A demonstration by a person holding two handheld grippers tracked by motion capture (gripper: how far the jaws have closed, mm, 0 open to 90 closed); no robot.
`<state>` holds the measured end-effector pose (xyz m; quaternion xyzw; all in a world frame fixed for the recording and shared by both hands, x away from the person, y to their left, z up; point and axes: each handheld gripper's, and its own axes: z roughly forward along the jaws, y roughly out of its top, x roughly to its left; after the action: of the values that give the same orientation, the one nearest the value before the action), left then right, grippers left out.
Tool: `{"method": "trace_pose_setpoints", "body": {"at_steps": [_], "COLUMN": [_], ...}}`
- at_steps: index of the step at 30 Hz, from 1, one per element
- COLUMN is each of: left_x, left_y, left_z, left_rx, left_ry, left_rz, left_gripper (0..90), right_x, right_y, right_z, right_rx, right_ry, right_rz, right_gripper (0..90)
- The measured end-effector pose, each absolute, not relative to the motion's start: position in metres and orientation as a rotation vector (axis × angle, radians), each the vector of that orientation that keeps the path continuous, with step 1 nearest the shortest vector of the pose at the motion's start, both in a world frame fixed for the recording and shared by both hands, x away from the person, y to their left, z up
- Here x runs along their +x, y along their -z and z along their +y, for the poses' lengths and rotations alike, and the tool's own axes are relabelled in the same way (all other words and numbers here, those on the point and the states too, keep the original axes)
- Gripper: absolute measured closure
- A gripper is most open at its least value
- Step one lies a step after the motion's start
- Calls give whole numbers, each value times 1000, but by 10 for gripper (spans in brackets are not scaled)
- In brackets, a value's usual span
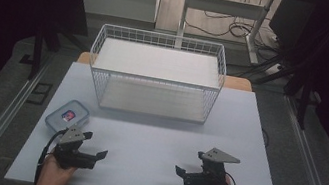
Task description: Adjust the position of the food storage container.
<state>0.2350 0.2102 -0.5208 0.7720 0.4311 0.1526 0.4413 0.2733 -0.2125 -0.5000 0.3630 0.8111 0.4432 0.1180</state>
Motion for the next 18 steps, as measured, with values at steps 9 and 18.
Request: {"method": "trace_pose_setpoints", "body": {"at_steps": [9,18], "left_x": [237,244], "left_y": [525,524], "left_z": [211,217], "left_rx": [1901,1880], "left_ry": [-477,-510], "left_rz": [1027,1051], "left_gripper": [73,68], "right_x": [277,280], "right_y": [506,507], "right_z": [-217,-212], "right_rx": [998,979], "right_ry": [-1224,-1239], "right_rz": [2365,2402], "right_gripper": [4,26]}}
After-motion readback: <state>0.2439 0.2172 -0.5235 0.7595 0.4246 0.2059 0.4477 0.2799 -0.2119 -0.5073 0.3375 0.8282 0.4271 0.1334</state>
